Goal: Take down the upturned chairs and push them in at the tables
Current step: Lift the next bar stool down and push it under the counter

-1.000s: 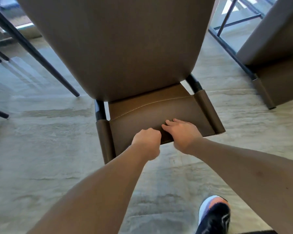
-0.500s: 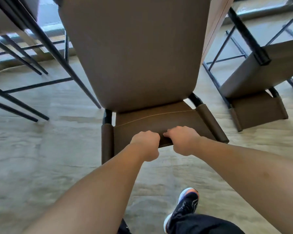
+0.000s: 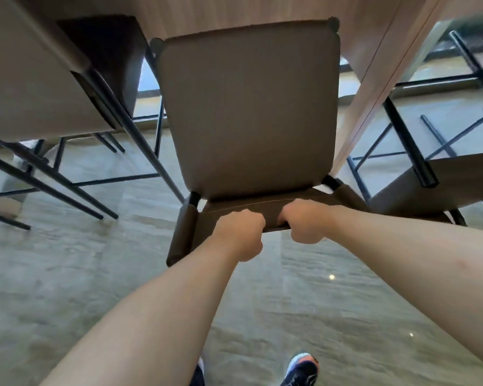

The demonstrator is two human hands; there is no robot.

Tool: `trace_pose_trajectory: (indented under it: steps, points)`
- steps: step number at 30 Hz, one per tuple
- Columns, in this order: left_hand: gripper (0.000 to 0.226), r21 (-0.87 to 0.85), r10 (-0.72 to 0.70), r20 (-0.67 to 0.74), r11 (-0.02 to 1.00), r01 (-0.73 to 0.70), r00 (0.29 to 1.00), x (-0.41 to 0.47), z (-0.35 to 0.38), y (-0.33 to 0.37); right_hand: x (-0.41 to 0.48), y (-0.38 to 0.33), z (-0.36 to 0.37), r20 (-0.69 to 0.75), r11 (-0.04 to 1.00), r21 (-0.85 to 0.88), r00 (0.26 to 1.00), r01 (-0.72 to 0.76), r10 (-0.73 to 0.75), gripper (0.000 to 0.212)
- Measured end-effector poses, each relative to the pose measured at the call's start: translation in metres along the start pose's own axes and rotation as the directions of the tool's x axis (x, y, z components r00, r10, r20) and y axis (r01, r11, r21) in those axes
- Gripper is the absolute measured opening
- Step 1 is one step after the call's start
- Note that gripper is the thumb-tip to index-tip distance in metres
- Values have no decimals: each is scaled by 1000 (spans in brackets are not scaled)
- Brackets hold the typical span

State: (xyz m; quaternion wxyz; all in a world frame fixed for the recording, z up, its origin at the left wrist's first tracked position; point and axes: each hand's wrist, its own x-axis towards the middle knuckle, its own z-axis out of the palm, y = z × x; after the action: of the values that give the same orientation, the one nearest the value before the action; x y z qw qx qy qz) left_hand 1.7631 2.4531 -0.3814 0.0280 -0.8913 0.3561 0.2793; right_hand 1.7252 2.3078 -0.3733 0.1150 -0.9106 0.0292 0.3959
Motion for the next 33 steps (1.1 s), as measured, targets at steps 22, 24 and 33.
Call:
trace_pose_trajectory:
  steps: [22, 24, 33]
  points:
    - [29, 104, 43, -460, 995, 5, 887, 56, -137, -51, 4, 12, -157, -367, 996, -40, 928, -85, 65, 28]
    - [25, -17, -58, -452, 998, 56, 890, 61, -148, -48, 5, 8, -167, -448, 990, -47, 889, -133, 98, 22]
    - [18, -68, 2, -388, 997, -31, 922, 76, -198, -63, 27, 1, -200, -607, 973, 17, 771, -231, 193, 10]
